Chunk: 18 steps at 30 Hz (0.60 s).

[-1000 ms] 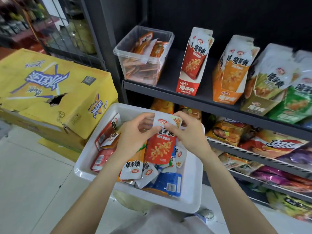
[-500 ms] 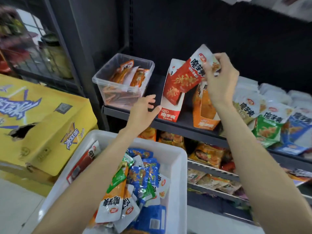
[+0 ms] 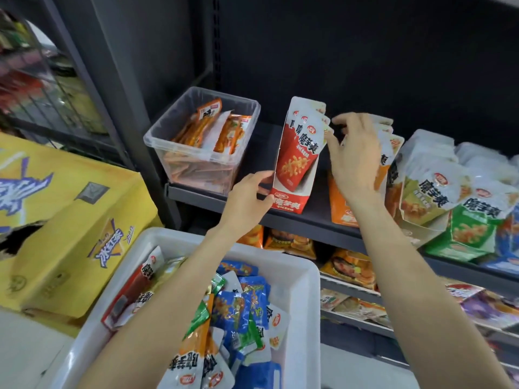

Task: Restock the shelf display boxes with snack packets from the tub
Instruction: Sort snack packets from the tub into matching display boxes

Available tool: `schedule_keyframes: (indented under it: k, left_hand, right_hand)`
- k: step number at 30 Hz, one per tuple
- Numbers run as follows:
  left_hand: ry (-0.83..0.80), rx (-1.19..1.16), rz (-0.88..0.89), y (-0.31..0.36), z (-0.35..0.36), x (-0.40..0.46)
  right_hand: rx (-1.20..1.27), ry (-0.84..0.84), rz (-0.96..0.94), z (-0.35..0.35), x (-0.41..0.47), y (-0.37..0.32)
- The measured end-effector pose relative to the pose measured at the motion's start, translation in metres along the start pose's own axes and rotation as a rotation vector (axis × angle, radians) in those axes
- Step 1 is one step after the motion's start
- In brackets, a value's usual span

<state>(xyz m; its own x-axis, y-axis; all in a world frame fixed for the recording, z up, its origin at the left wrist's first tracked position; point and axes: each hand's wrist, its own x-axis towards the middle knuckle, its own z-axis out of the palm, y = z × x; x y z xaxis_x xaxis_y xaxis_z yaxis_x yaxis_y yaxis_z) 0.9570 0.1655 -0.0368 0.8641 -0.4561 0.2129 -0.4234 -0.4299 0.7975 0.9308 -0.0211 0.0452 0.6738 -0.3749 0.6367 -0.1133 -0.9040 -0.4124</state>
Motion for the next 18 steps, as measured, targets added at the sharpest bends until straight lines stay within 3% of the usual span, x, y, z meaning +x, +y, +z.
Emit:
schedule_keyframes:
  k: [5, 9, 14, 18]
  left_hand:
    - [0.064, -0.08, 0.002, 0.012, -0.008, -0.017]
    - [0.217, -0.024, 0.142, 0.019, -0.023, -0.056]
    - [0.253, -0.011, 0.095, 0.002, -0.058, -0.137]
    - [0.033, 0.16, -0.034, -0.039, -0.079, -0.181]
  right_hand:
    - [0.171, -0.034, -0.056, -0.022, -0.064, -0.008]
    - [0.345, -0.158, -0.014, -0.039, -0.117, -0.031]
    - [0.425, -0.567, -0.02, -0.039, -0.18, -0.057]
    - [0.325, -0.934, -0.059, -0.016, -0.222, -0.066]
